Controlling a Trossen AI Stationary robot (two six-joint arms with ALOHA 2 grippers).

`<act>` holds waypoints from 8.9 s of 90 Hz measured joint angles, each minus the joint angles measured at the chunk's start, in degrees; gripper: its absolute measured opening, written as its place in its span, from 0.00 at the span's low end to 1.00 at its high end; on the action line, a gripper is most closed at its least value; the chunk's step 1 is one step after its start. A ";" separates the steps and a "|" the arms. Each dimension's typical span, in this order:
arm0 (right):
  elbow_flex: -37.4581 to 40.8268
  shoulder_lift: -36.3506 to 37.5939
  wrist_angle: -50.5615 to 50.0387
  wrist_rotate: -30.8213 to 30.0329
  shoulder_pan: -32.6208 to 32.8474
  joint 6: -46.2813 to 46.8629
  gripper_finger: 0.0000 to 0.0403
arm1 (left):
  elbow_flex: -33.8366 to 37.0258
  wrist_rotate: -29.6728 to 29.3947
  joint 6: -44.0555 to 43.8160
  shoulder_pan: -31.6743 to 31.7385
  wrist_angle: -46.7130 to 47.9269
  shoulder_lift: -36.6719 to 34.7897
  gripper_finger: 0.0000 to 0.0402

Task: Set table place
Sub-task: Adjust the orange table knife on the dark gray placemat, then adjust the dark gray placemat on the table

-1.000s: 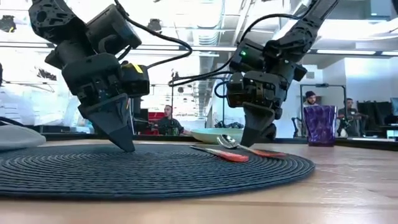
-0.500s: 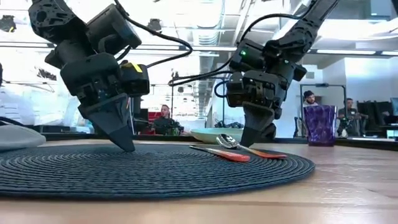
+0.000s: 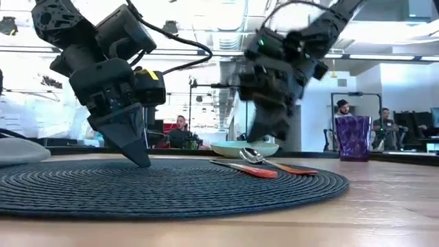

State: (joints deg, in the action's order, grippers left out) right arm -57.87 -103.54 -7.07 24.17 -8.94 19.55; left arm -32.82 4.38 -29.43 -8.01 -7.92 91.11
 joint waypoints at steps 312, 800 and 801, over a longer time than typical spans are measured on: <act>-23.58 -15.03 -30.69 -4.87 -2.48 -18.90 0.00 | -0.02 -1.86 0.54 0.02 -0.59 -0.09 0.00; -38.83 13.86 -65.14 -7.90 -39.41 -46.36 0.00 | -20.66 -0.25 14.04 8.11 27.24 8.80 0.00; -38.83 13.91 -65.14 -7.90 -39.47 -46.36 0.00 | -20.79 -0.49 13.68 8.19 27.77 8.56 0.00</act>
State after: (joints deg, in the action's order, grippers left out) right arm -96.71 -89.63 -72.20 16.27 -48.41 -26.81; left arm -53.61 3.89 -15.75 0.18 19.85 99.67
